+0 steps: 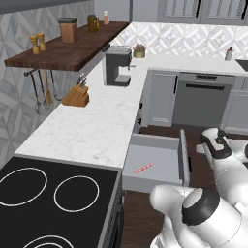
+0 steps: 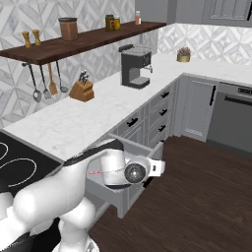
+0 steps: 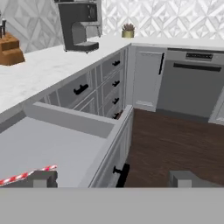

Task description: Take a straw from the drawer in front and place it inside the glass cup on the dining counter.

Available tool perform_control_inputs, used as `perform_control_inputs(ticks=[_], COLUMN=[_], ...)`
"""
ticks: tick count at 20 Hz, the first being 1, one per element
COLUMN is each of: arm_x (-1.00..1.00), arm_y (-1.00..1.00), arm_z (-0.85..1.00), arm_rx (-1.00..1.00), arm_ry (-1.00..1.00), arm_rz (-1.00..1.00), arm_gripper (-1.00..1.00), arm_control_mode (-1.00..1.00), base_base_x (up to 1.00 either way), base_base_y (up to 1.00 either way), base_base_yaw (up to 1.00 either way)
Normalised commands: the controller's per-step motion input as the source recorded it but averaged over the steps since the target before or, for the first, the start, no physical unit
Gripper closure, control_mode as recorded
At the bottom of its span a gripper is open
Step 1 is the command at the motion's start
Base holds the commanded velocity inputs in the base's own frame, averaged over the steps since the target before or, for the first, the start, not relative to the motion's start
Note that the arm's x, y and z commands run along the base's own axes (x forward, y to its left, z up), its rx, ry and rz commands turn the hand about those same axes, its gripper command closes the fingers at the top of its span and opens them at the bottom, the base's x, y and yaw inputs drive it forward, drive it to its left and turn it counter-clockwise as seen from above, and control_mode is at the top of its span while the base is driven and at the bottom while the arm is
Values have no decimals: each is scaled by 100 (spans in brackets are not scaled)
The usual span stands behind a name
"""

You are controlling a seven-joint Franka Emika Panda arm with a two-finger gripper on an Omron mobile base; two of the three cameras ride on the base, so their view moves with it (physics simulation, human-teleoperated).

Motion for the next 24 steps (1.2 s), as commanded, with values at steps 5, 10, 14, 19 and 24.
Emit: perform_control_inputs(ticks=[5, 10, 14, 19, 24], arm_x=[0, 14, 40, 43, 33], arm_y=[2, 27, 45, 40, 31], arm_z=[100, 50, -5, -47, -75], arm_rx=[-8, 5, 5, 0, 2], arm_ry=[8, 51, 51, 33, 29], arm_rz=[-1, 0, 0, 0, 0], arm_gripper=[-100, -100, -100, -100, -100], arm_control_mode=[-100, -100, -100, -100, -100], base_base_x=[0, 0, 0, 0, 0], base_base_y=[0, 0, 0, 0, 0], base_base_yaw=[0, 0, 0, 0, 0])
